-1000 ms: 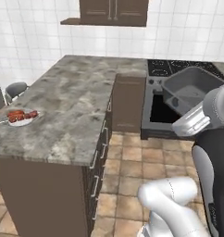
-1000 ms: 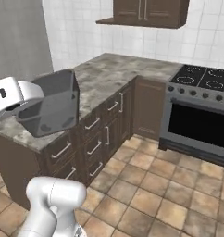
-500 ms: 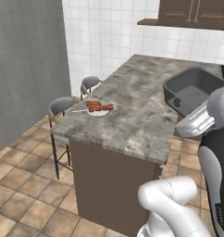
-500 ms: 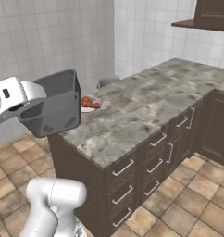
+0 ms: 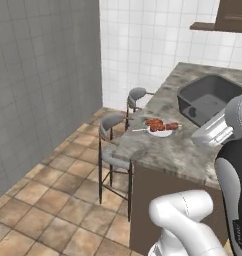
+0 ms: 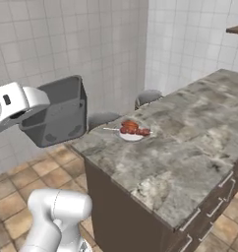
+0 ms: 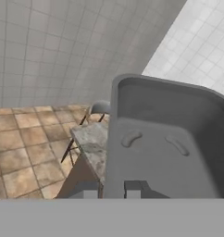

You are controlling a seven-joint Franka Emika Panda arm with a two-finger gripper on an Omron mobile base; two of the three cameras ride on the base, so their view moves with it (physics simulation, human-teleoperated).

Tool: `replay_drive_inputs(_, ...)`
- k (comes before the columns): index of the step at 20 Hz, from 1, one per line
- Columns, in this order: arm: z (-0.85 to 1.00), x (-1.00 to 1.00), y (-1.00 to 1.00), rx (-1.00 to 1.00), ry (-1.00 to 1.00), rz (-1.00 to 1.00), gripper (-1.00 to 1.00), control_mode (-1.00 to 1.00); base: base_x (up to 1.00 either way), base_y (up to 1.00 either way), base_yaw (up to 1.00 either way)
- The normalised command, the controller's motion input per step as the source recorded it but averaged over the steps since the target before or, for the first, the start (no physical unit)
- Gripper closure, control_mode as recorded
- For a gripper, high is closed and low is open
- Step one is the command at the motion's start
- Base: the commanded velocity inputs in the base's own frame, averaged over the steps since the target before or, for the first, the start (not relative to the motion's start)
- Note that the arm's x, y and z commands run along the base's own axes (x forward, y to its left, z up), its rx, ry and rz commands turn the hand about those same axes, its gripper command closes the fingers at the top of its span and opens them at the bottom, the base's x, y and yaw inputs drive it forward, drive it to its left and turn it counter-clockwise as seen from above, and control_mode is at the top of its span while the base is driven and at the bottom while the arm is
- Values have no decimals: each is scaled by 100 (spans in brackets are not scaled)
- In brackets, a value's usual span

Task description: Retrieve the tupperware and aluminum foil from the cabinet and place them on the dining counter near the plate with kebab skewer and sweet potato to prepare for storing leftovers.

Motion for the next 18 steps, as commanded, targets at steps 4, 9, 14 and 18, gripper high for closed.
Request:
replay_drive_inputs(4, 0, 0, 0, 0, 0, 0, 100, 100, 88, 100, -21)
replay_drive_inputs(9, 0, 0, 0, 0, 0, 0, 100, 100, 42, 94, -62)
replay_drive_inputs(14, 0, 0, 0, 0, 0, 0, 100, 100, 21, 53, -87)
replay_drive_inputs(18, 0, 0, 0, 0, 0, 0, 100, 100, 17, 51, -88)
